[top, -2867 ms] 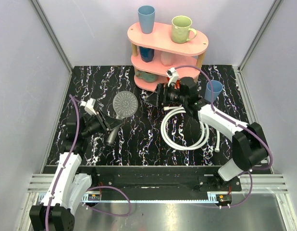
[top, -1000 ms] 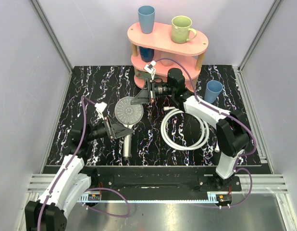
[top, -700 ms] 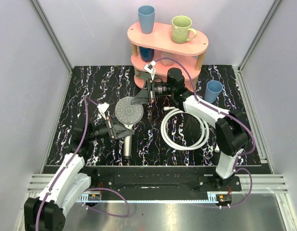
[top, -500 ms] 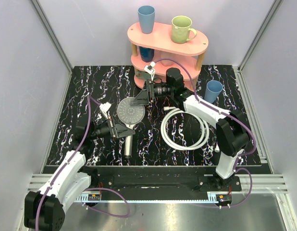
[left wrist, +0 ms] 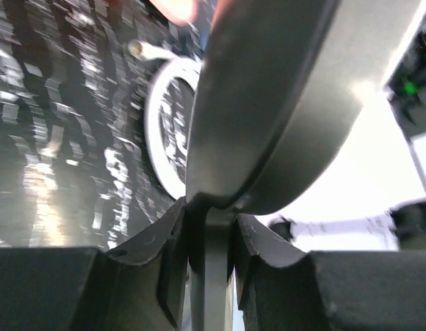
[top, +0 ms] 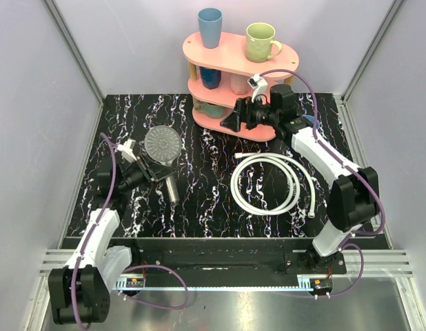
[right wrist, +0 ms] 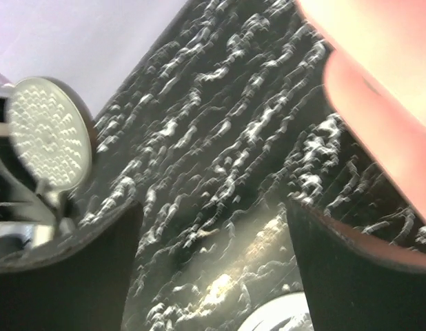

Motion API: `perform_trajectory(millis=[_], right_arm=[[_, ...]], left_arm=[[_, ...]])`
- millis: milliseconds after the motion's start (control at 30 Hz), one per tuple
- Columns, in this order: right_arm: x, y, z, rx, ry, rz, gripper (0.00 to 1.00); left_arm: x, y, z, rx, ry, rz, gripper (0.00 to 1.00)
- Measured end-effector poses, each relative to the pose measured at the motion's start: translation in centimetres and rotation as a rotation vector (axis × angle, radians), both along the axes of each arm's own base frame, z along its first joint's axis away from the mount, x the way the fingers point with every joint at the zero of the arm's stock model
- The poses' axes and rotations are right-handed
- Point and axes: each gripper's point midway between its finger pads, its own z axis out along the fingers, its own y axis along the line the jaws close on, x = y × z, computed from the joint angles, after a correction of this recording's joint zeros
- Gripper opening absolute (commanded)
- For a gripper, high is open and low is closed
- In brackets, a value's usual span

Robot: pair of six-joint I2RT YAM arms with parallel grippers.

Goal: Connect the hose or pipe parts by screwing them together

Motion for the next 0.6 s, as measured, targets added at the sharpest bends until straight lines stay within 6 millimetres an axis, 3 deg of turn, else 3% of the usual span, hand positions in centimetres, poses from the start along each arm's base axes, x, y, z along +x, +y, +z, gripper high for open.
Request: perform_trajectory(millis=[100, 200, 300, 433, 600], right_arm=[[2.4, -1.3, -2.8, -0.171, -0.034, -0.087, 0.88], [4.0, -2.8, -6.9, -0.355, -0.059, -0.12, 0.86], [4.5, -4.4, -11.8, -0.555, -0.078, -0.098, 0.85], [4.3, -5.7, -17.3, -0.791, -0.111, -0.013, 0.73], [3.7, -5.9, -20.3, -0.923, -0.167, 0.108, 0.68]], left_arm=[[1.5, 3.0, -1.4, 0.099, 0.016, 0.152, 0.0], [1.4, 5.2, -1.9, 0.213, 0.01, 0.259, 0.0], [0.8, 6.4, -1.2, 0.31, -0.033, 0.315, 0.0], [0.3, 7.6, -0.6, 0.393, -0.081, 0.373, 0.0], [-0.2, 7.8, -1.6, 0.421, -0.047, 0.37, 0.0]])
